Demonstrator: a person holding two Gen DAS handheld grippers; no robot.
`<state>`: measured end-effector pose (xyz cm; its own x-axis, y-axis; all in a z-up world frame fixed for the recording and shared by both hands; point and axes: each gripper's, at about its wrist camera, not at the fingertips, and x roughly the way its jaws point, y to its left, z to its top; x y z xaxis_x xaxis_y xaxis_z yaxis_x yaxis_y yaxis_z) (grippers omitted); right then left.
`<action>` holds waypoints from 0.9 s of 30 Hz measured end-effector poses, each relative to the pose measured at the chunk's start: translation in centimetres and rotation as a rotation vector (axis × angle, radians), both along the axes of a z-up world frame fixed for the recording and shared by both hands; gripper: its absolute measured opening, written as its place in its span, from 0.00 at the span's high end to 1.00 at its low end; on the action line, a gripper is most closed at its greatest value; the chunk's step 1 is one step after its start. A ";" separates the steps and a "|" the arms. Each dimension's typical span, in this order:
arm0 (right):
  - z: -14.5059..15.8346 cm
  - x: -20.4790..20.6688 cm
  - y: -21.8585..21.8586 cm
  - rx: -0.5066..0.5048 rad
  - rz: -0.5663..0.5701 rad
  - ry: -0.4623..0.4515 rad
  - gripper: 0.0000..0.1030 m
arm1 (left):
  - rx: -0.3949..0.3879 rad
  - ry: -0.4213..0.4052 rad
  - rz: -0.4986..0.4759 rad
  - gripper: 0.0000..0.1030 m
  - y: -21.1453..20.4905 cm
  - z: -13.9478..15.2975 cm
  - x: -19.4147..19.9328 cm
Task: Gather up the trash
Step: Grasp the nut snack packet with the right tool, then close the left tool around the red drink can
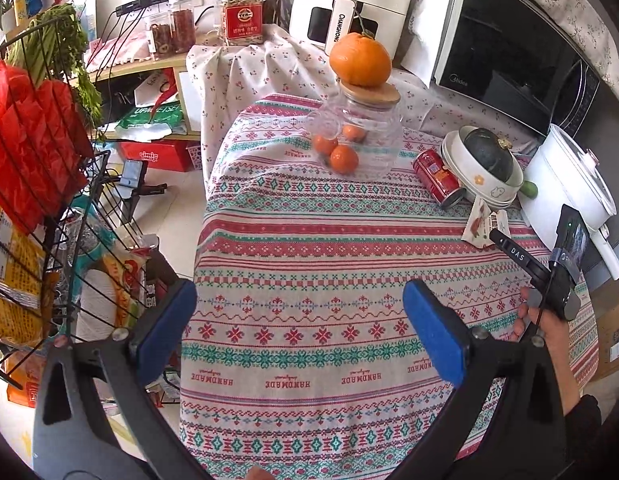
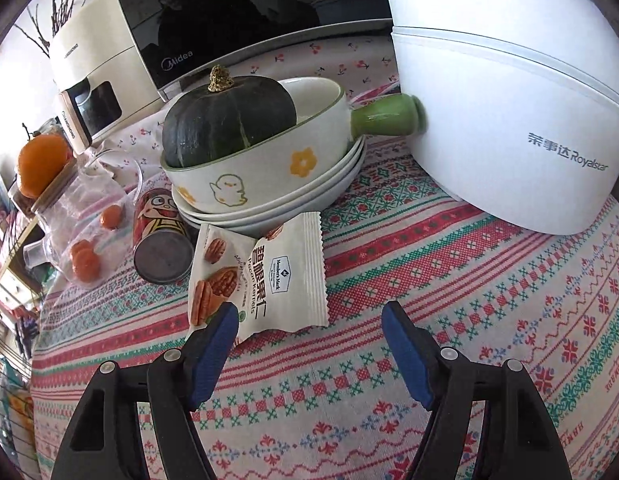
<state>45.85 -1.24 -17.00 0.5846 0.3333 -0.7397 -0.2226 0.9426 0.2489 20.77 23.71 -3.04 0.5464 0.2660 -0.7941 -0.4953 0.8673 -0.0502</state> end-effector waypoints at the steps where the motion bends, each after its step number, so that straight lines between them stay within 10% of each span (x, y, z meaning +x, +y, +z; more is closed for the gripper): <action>1: 0.0 0.2 0.0 0.010 -0.006 -0.002 0.28 | -0.001 0.003 0.001 0.01 0.0 -0.1 0.1; 5: -0.1 1.0 -0.2 0.053 -0.022 0.001 0.37 | -0.011 0.014 -0.012 0.01 -0.6 -0.6 0.8; 9: -0.1 1.4 0.8 0.044 0.045 0.020 0.83 | -0.023 -0.007 -0.035 0.01 -1.4 -0.6 1.2; 11: 0.0 1.1 0.6 0.076 0.081 0.044 0.89 | -0.048 -0.015 -0.048 0.01 -1.6 -1.0 1.6; 19: 3.2 -3.1 -3.7 0.075 0.138 0.068 0.94 | -0.236 0.012 -0.082 0.05 -2.4 -4.4 6.9; 27: 6.1 -6.1 -9.1 0.078 0.159 0.050 0.94 | -0.179 -0.091 -0.210 0.21 -8.0 -7.5 15.6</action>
